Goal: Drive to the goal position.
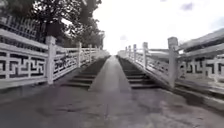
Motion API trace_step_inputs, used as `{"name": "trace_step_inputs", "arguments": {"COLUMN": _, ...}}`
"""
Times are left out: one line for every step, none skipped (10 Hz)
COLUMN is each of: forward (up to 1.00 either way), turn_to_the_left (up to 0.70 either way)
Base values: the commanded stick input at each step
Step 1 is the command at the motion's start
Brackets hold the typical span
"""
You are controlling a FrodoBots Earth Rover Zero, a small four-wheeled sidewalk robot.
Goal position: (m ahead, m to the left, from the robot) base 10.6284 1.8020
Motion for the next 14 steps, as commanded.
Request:
{"name": "trace_step_inputs", "arguments": {"forward": 0.45, "turn_to_the_left": 0.0}}
{"name": "trace_step_inputs", "arguments": {"forward": 0.45, "turn_to_the_left": 0.0}}
{"name": "trace_step_inputs", "arguments": {"forward": 0.45, "turn_to_the_left": 0.0}}
{"name": "trace_step_inputs", "arguments": {"forward": 0.45, "turn_to_the_left": 0.0}}
{"name": "trace_step_inputs", "arguments": {"forward": 0.45, "turn_to_the_left": 0.0}}
{"name": "trace_step_inputs", "arguments": {"forward": 0.45, "turn_to_the_left": 0.0}}
{"name": "trace_step_inputs", "arguments": {"forward": 0.45, "turn_to_the_left": 0.0}}
{"name": "trace_step_inputs", "arguments": {"forward": 0.45, "turn_to_the_left": 0.0}}
{"name": "trace_step_inputs", "arguments": {"forward": 0.45, "turn_to_the_left": 0.0}}
{"name": "trace_step_inputs", "arguments": {"forward": 0.45, "turn_to_the_left": 0.0}}
{"name": "trace_step_inputs", "arguments": {"forward": 0.45, "turn_to_the_left": 0.0}}
{"name": "trace_step_inputs", "arguments": {"forward": 0.45, "turn_to_the_left": 0.0}}
{"name": "trace_step_inputs", "arguments": {"forward": 0.45, "turn_to_the_left": 0.0}}
{"name": "trace_step_inputs", "arguments": {"forward": 0.45, "turn_to_the_left": 0.0}}
